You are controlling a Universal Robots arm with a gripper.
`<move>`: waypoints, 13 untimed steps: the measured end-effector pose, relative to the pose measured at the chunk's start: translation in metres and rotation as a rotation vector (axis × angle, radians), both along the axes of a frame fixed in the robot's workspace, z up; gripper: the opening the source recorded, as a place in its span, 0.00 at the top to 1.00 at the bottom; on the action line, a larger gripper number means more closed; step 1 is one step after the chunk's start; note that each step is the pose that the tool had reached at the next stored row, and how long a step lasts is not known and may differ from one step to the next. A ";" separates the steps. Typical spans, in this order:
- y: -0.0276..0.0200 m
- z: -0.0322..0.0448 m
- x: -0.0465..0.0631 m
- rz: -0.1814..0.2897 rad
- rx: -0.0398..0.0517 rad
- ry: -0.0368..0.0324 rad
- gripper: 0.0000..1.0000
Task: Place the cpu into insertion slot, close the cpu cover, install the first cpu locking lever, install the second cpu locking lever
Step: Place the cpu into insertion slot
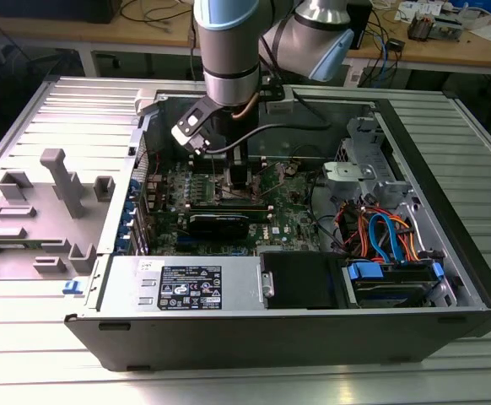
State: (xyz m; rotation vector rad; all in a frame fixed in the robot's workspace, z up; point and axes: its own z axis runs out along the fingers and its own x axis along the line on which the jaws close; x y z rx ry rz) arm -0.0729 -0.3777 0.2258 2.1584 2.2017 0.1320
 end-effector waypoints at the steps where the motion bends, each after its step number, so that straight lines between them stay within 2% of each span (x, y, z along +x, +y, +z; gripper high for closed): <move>1: 0.0002 -0.0010 0.000 0.000 0.0000 0.0000 0.45; 7: 0.0038 -0.0091 0.000 -0.004 0.0010 -0.0001 0.45; 13: 0.0038 -0.0141 -0.001 -0.005 0.0007 0.0002 0.45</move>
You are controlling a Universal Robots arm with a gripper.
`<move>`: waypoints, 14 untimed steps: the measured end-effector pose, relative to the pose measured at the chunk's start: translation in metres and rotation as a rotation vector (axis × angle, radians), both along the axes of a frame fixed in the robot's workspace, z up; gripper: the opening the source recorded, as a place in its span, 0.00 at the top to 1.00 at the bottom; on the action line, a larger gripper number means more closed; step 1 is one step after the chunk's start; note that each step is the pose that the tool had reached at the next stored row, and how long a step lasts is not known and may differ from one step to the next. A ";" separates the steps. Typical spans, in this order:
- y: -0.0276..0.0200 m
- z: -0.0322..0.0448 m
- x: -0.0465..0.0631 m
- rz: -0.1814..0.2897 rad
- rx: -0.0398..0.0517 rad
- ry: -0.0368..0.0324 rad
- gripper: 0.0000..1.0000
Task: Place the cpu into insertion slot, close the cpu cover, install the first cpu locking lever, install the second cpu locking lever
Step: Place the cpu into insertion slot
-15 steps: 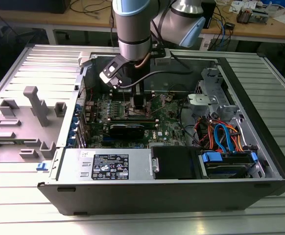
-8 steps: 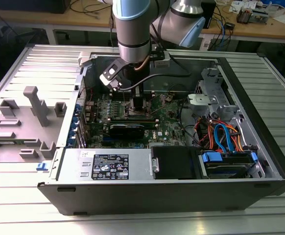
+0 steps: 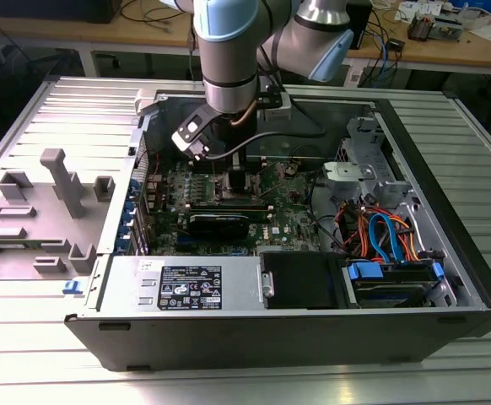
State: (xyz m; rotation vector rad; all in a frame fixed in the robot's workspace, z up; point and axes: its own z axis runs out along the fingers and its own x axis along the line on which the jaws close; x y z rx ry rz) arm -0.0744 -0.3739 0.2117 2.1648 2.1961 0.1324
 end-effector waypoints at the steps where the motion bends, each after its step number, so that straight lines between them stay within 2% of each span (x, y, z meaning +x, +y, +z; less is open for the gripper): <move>1: 0.0000 -0.0007 -0.001 -0.003 -0.0016 0.0001 0.45; 14: 0.0000 -0.0008 -0.002 -0.003 -0.0036 0.0000 0.45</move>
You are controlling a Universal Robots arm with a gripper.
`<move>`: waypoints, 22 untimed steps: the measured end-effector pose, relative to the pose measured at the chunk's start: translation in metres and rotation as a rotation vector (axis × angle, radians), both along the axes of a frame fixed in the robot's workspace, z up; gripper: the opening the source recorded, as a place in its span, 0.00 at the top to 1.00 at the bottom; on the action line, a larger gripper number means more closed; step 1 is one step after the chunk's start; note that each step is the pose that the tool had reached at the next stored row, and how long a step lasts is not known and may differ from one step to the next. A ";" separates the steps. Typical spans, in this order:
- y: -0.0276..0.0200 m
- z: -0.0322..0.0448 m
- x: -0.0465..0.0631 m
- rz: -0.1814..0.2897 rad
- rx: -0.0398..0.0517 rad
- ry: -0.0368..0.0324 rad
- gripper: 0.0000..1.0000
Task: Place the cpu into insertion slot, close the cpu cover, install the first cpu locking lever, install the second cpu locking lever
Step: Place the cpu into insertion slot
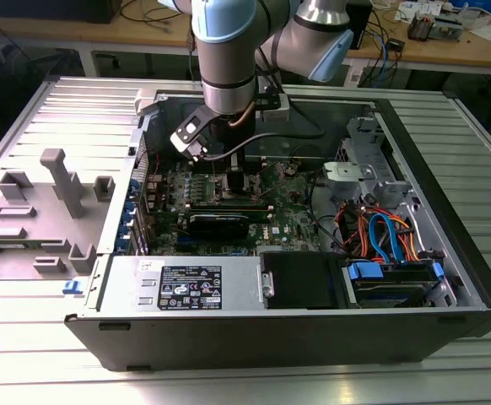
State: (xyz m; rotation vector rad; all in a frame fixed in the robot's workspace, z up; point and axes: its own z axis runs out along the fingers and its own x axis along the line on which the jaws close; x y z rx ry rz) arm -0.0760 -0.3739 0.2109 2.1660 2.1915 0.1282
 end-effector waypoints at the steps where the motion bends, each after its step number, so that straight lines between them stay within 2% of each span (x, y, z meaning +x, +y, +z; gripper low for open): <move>1: 0.0000 0.0000 0.000 0.000 -0.0001 0.0000 0.45; 3: 0.0001 -0.0002 0.000 0.000 -0.0062 -0.0002 0.45; 4: 0.0002 -0.0002 0.000 0.000 -0.0235 0.0000 0.45; 5: 0.0003 -0.0005 0.000 0.000 -0.0295 -0.0001 0.45; 12: 0.0013 -0.0052 0.000 -0.003 -0.0335 0.0003 0.45; 22: 0.0017 -0.0096 0.000 -0.016 -0.0335 0.0023 0.45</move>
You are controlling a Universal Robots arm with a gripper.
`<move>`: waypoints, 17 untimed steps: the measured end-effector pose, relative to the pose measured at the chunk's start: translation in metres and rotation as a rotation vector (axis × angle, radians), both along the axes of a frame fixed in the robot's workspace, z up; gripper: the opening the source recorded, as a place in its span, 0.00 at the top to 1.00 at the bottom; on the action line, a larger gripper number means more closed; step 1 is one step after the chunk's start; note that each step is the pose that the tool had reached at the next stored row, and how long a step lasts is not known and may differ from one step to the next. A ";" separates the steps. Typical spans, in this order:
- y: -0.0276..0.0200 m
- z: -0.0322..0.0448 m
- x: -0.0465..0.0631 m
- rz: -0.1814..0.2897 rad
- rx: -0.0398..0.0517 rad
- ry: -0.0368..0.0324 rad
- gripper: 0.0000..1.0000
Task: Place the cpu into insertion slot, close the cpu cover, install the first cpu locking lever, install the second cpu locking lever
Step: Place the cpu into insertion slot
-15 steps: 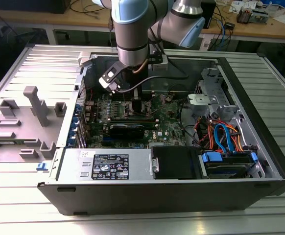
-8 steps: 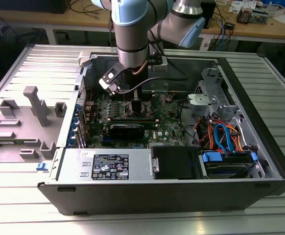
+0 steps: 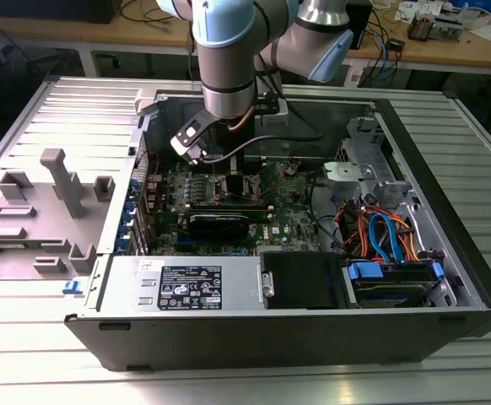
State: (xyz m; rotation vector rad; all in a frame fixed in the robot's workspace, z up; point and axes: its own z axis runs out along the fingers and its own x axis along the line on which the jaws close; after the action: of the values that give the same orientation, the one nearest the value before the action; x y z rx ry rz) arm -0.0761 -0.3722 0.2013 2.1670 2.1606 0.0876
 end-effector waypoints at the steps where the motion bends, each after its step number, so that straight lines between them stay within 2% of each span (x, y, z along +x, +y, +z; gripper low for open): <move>1: 0.0000 0.0000 0.000 -0.002 0.0001 0.0000 0.45; 7: 0.0015 -0.0034 0.000 -0.002 -0.0005 0.0003 0.45; 17: 0.0016 -0.0038 0.000 -0.002 0.0002 -0.0001 0.45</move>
State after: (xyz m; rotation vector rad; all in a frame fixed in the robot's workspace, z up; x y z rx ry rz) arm -0.0760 -0.3706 0.1975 2.1697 2.1579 0.0878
